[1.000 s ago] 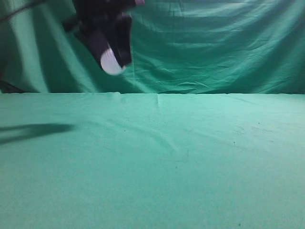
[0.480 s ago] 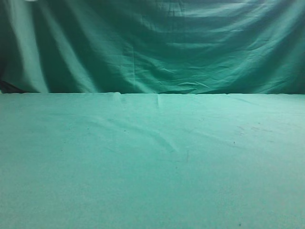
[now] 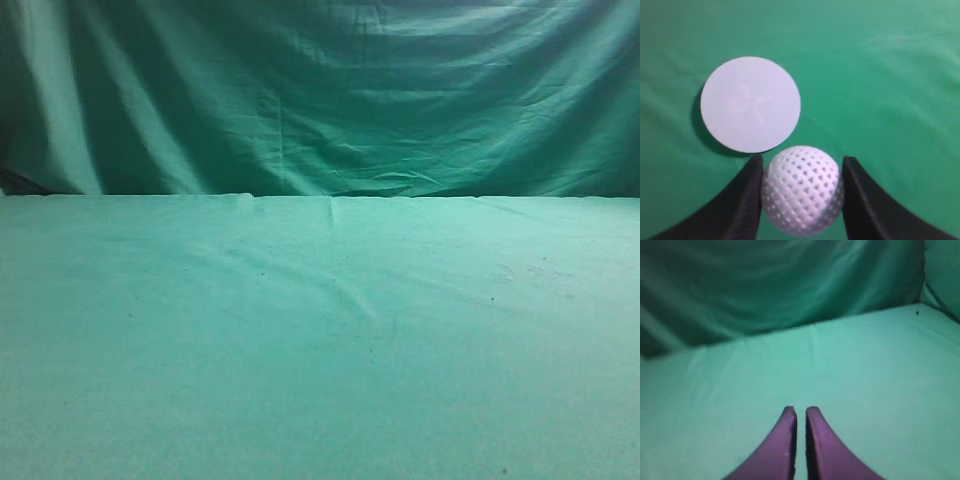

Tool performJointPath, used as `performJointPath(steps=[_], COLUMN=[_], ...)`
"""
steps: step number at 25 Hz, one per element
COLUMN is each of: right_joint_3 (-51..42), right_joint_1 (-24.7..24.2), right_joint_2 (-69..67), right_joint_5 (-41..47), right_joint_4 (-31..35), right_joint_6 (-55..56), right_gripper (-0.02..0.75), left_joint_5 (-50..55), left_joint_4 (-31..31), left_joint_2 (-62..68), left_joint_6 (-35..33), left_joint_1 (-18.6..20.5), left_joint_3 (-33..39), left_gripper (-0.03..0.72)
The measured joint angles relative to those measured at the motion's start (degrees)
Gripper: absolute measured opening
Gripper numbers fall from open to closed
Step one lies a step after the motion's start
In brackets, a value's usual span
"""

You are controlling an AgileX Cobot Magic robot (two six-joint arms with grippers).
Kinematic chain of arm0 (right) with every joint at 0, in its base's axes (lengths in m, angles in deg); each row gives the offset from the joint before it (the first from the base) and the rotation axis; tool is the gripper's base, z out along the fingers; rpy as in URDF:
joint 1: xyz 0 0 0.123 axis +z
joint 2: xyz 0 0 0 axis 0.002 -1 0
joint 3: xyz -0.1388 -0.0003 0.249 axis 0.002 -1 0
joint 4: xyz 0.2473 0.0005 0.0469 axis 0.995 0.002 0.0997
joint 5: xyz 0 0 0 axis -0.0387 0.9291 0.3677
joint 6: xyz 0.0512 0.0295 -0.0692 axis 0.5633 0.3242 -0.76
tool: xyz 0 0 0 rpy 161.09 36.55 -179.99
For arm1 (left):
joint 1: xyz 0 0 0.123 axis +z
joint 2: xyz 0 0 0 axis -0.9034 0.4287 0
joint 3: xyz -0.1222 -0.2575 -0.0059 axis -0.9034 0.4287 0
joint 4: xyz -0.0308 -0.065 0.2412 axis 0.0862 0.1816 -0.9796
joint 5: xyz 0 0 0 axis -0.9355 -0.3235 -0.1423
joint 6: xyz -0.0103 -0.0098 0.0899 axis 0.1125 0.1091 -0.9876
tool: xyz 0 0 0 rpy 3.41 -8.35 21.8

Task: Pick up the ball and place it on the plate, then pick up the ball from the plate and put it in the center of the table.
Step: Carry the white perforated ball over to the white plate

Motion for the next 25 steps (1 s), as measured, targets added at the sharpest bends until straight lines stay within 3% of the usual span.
performJointPath(steps=[3,7,11,18,25], right_joint_3=[0.0,0.0,5.3,18.9,21.9], right_joint_1=[0.0,0.0,0.0,0.0,0.0], right_joint_2=[0.0,0.0,-1.1,-17.4,-26.7], right_joint_5=[-9.1,-13.9,-7.9,9.0,16.6], right_joint_4=[5.4,6.3,6.5,6.7,8.8], right_joint_6=[1.7,0.2,-7.5,-12.1,-16.6], right_gripper=[0.077,0.077,0.077,0.077,0.077], left_joint_5=[-0.7,-2.6,-4.1,-5.9,-9.6], left_joint_4=[-1.8,-2.6,-3.6,-4.4,-4.5], left_joint_2=[-0.5,-0.5,0.6,6.7,12.4], left_joint_6=[0.6,0.7,0.7,0.9,1.4], left_joint_1=[2.5,5.5,6.3,6.6,9.5], left_joint_3=[2.4,4.0,4.0,4.0,4.0], left_gripper=[0.312,0.312,0.312,0.312,0.312])
